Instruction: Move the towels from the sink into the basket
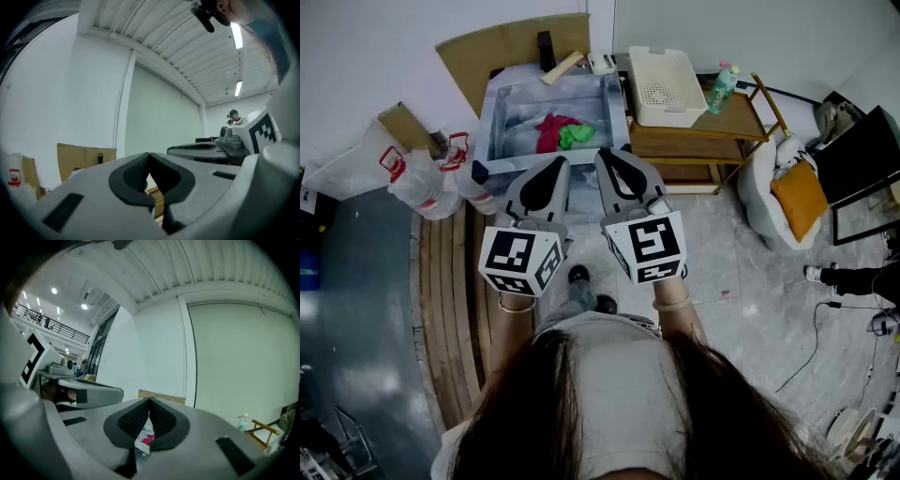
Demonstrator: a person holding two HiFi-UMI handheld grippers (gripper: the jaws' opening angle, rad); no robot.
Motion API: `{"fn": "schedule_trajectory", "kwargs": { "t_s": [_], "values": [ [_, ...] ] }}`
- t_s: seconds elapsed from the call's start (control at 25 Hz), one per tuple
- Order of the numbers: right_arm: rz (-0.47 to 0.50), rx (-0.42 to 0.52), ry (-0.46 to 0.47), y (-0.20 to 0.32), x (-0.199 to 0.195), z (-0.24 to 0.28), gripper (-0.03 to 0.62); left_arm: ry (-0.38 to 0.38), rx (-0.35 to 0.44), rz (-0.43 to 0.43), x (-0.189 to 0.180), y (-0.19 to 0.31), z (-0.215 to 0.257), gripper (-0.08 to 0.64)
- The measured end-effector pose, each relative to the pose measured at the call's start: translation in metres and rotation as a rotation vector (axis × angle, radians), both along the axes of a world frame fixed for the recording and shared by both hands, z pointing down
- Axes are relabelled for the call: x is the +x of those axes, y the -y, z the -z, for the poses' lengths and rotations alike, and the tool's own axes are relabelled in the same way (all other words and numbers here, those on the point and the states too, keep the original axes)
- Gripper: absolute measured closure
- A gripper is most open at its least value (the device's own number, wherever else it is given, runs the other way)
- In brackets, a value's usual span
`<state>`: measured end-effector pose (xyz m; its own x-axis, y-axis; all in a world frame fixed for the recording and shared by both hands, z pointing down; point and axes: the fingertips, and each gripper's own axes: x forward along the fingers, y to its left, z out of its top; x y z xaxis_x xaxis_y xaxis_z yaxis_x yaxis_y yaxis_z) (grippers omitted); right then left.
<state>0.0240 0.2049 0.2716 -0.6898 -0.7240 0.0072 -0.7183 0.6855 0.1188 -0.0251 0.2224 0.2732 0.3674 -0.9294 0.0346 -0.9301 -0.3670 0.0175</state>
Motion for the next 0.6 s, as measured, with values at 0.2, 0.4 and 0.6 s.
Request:
{"fn": "schedule_trajectory", "kwargs": {
  "t_s": [0.2,0.4,0.6],
  "values": [
    [-0.018,-0.051,0.084,0.021,-0.007,-0.005,0.566,0.004,-0.002,-0.007,-0.020,0.019,-0.005,0.555],
    [-0.035,-0.090,0.082,0.043,-0.022,-0.016,0.566,0.000,-0.012,-0.026,-0.041,0.044,-0.013,0.555],
    [-0.042,-0.123,0.066,0.064,-0.042,-0.026,0.566,-0.002,-0.016,-0.055,-0.058,0.066,-0.019,0.555]
  ]
}}
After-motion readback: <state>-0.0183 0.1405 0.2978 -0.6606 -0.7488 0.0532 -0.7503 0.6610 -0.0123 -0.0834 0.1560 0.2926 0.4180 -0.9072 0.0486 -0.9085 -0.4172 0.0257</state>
